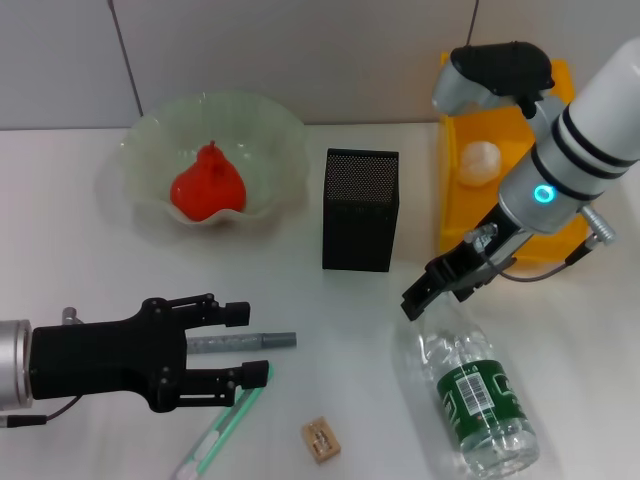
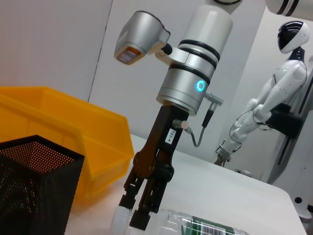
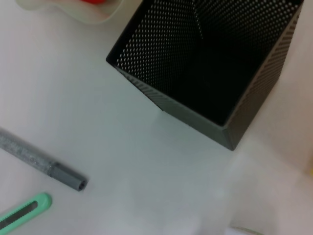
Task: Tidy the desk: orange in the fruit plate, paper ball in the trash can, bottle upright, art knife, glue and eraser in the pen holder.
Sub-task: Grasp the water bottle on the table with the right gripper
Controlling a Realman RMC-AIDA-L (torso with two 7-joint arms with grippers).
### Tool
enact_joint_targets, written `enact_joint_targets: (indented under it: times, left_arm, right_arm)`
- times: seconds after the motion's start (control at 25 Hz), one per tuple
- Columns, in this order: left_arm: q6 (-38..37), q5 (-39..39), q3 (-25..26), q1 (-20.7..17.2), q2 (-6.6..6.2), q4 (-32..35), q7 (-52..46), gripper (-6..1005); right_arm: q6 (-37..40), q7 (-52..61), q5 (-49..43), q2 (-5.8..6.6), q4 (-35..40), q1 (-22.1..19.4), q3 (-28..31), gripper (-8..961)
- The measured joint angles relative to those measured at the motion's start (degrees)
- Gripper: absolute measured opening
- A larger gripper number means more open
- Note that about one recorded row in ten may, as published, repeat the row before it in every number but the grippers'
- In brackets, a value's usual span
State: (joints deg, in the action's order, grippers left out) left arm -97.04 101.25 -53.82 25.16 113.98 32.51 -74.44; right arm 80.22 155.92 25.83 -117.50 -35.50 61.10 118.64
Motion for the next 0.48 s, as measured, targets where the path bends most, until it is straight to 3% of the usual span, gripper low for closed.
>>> enact_joint_targets:
  times: [0.48]
  left_arm:
    - [-0.17,0.0,-0.31,-0.05,0.19,-0.03,0.09,809]
  right_arm:
    - [-2.24,1.09,0.1,-0.61,1.57,-0.22,0.01,802]
